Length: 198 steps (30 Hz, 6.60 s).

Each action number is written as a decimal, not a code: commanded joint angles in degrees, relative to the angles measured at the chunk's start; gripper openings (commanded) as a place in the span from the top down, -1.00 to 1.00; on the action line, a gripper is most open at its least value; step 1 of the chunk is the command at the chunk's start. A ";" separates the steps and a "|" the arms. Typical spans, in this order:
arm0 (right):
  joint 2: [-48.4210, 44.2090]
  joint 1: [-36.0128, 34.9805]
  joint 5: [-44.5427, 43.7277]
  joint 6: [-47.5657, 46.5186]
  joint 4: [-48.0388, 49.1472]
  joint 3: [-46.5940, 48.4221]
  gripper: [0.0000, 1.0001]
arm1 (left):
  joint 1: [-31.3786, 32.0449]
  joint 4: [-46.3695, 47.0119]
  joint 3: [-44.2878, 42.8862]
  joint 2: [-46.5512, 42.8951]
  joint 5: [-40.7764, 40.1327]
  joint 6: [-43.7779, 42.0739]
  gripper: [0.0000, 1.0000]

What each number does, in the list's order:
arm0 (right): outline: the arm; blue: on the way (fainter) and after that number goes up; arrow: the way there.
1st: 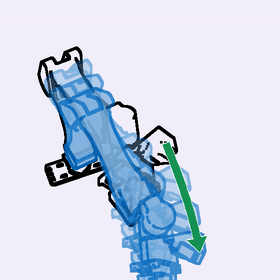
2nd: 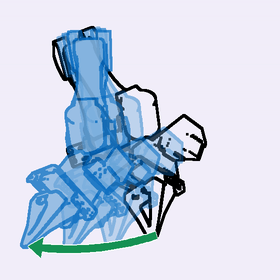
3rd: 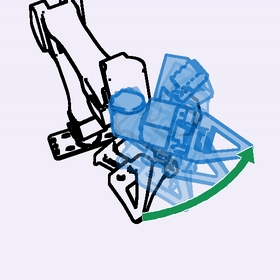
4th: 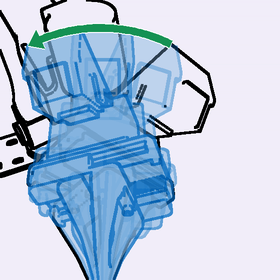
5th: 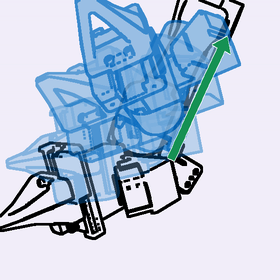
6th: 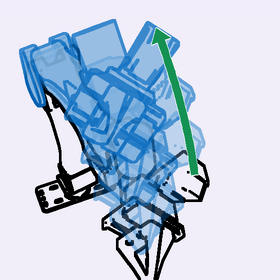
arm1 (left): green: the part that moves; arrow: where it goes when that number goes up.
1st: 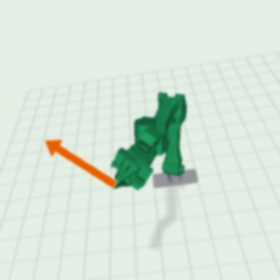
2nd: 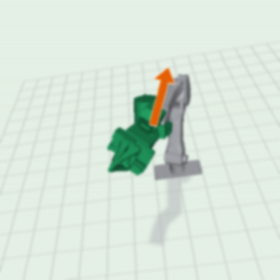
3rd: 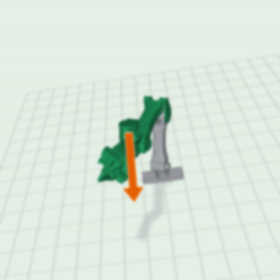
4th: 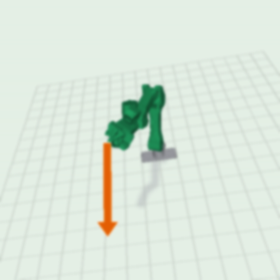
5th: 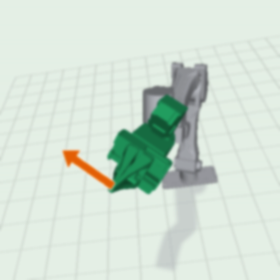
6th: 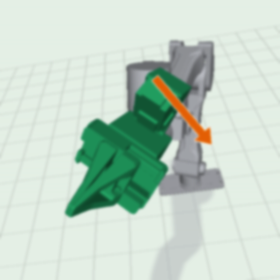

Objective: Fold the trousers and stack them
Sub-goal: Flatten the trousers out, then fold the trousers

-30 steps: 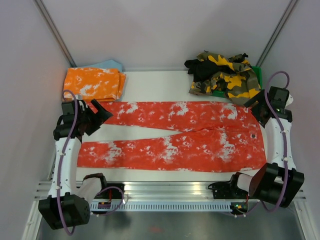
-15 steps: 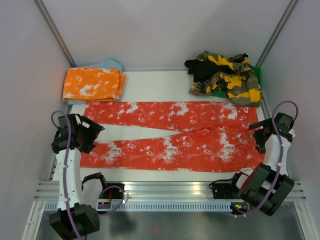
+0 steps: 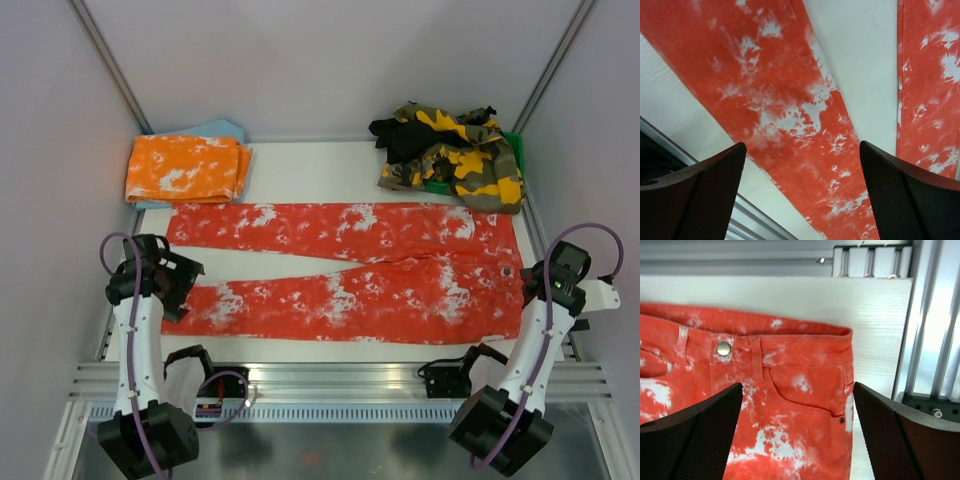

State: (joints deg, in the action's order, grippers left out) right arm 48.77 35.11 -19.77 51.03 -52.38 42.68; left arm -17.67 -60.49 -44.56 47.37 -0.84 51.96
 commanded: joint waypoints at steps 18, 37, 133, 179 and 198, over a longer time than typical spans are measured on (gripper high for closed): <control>0.26 0.57 -2.65 5.23 10.71 -15.51 -0.94 | -0.26 5.29 -1.59 4.83 2.07 -4.59 -0.99; 17.22 0.83 -3.87 4.26 14.58 -13.41 -0.70 | -0.17 5.29 -0.97 5.28 1.28 -3.01 -0.99; 9.50 -0.04 13.44 -5.58 10.37 4.06 1.00 | -30.14 21.38 0.62 12.91 -1.72 -4.41 0.95; 43.24 -10.68 14.24 -10.77 19.51 30.00 0.99 | -10.63 20.68 -26.54 37.87 -20.07 0.50 0.95; 56.17 -11.56 14.23 -7.87 19.33 40.02 0.99 | -7.11 15.93 -37.71 51.41 -23.15 3.58 0.95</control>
State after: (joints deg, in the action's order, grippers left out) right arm 104.71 22.61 -1.52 43.07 -37.78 78.22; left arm -24.16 -46.89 -78.11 98.35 -18.39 54.06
